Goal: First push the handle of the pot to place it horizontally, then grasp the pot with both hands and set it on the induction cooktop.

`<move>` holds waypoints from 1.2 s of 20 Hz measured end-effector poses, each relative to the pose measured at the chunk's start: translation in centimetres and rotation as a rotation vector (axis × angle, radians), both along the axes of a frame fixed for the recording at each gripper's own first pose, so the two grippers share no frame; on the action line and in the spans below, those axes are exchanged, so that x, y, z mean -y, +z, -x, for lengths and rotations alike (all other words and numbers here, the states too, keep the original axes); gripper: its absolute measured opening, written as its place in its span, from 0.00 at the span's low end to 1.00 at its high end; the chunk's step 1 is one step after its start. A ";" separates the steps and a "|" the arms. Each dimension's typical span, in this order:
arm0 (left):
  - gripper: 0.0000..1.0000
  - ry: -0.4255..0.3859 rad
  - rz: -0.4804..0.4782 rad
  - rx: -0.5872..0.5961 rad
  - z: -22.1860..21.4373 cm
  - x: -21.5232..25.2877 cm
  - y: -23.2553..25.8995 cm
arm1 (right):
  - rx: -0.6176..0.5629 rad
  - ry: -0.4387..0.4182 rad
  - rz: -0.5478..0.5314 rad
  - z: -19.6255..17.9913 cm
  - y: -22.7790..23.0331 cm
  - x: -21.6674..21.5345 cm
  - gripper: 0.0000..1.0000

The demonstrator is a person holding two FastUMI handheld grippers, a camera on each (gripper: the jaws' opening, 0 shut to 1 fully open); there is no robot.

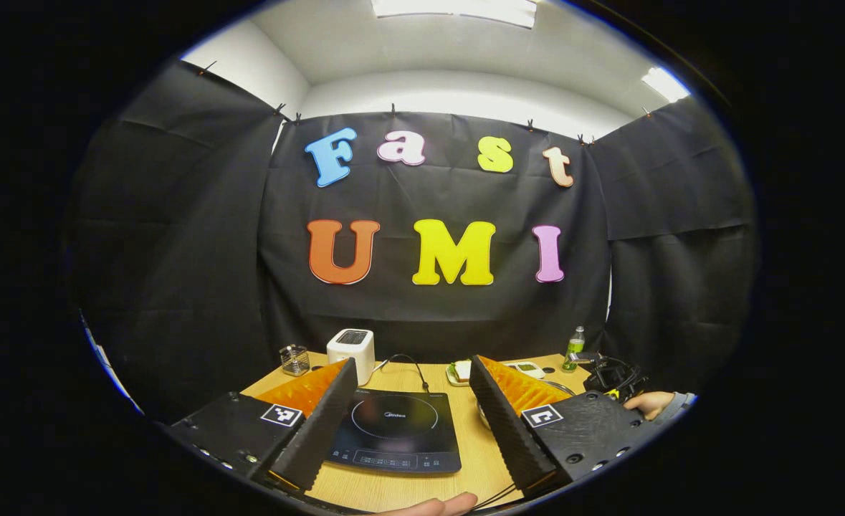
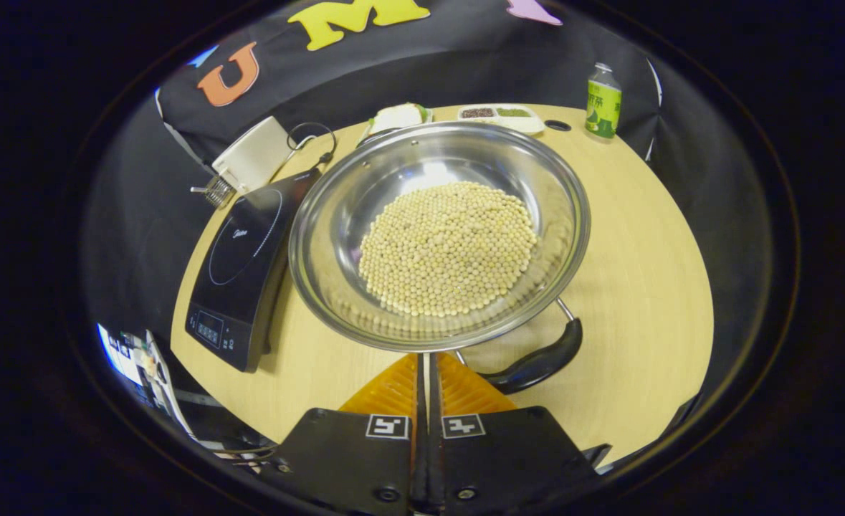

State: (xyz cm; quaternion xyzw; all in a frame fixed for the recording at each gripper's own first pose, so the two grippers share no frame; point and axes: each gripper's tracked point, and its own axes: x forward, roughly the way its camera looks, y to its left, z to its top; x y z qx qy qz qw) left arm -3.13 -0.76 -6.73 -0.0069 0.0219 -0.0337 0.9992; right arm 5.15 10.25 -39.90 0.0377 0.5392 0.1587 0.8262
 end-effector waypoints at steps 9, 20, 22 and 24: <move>0.95 -0.034 0.034 0.041 -1.6 3.1 1.7 | 0.019 -0.025 -0.018 -1.8 -0.5 5.5 0.04; 0.95 -0.042 0.038 0.071 -4.3 6.5 1.9 | 0.040 -0.062 -0.024 -5.9 -1.5 10.7 0.04; 0.95 -0.044 0.034 0.059 -4.7 7.1 1.5 | 0.053 -0.073 -0.018 -6.6 -1.5 11.9 0.04; 0.95 -0.046 0.026 0.047 -5.0 7.6 1.0 | 0.057 -0.086 -0.025 -7.5 -1.4 12.4 0.04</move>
